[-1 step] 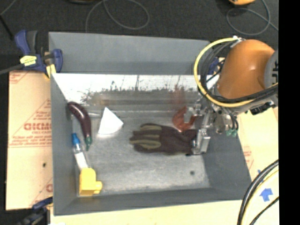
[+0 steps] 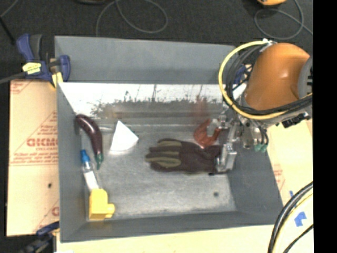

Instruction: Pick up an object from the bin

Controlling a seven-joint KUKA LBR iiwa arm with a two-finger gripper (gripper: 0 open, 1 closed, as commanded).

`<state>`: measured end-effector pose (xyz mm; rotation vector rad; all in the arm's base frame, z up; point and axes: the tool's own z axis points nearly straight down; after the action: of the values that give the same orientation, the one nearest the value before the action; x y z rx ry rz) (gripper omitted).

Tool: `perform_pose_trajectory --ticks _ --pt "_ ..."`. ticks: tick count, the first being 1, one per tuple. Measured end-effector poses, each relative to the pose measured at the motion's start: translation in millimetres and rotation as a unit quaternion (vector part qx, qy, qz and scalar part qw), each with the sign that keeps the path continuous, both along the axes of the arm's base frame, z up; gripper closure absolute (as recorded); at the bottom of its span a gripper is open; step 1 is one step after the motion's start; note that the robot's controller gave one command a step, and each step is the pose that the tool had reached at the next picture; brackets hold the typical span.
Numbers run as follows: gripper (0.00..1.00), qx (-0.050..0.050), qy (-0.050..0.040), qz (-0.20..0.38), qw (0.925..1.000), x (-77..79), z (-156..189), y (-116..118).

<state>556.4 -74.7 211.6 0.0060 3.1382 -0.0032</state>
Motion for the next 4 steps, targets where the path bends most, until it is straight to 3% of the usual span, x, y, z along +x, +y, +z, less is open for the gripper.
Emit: perform_pose_trajectory --ticks 1,2,3,4 --pt "0.00 -0.001 -0.0029 0.034 0.9994 6.1 -29.0 2.3" --pt "0.00 0.000 -0.0021 0.007 1.0000 14.7 -74.5 15.9" --pt "0.00 0.000 -0.0039 -0.048 0.9988 10.5 -102.7 35.9" --pt "0.00 0.000 -0.0032 -0.043 0.9991 13.4 -116.9 40.8"
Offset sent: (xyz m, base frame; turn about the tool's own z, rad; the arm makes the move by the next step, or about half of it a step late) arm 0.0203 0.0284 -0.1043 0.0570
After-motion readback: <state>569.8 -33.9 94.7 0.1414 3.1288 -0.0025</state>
